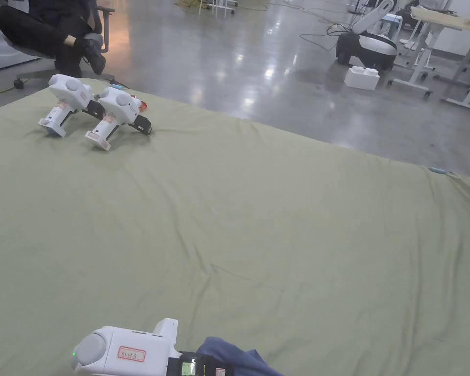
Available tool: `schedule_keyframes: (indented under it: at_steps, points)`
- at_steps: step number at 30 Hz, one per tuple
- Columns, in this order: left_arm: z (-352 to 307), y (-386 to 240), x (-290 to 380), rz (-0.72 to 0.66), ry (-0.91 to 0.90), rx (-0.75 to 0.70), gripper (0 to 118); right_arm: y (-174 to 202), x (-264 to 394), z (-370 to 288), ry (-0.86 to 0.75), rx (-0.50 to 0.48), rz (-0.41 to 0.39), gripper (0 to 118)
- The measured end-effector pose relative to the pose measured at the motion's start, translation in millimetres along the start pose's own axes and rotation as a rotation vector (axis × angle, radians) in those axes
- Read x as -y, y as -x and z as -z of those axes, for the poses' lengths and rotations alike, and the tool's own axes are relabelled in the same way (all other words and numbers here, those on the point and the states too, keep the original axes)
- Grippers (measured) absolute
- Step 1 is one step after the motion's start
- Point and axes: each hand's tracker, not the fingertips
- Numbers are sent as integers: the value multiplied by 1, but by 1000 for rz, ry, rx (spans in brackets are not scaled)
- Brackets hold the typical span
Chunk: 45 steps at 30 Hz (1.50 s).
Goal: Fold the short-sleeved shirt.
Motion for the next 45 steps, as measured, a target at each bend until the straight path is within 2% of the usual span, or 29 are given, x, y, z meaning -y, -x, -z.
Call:
schedule_keyframes:
  at_steps: [2, 4, 7, 10, 20, 27, 32, 33, 39, 42, 45]
  points:
    - [-8, 6, -10, 1, 6, 3, 22, -4, -7, -7, -27, -8, 24, 0]
    - [-23, -1, -15, 25, 3, -12, 22, -9, -16, -13, -72, 30, 25, 0]
    - [-59, -12, -28, 45, -7, -87, 22, -24, -39, -19, -119, 46, 41, 0]
    - [-111, -2, -47, 60, -38, -162, 22, -41, -66, -24, -211, 91, 50, 0]
    - [-286, 1, -107, 95, -181, -482, 22, -97, -145, -33, -339, 152, 59, 0]
    - [-372, 8, -132, 63, -271, -543, 22, -119, -176, -46, -408, 195, 69, 0]
    - [-387, 28, -141, 12, -295, -632, 22, -122, -178, -48, -415, 211, 85, 0]
    - [-364, 18, -131, -1, -288, -674, 22, -121, -176, -48, -410, 209, 88, 0]
    - [-360, 34, -129, -77, -308, -841, 22, -115, -167, -42, -380, 199, 88, 0]
    - [-360, 36, -129, -69, -297, -878, 33, -114, -165, -40, -372, 194, 90, 0]
    - [-359, 33, -127, -26, -282, -1009, 73, -114, -164, -38, -363, 187, 95, 0]
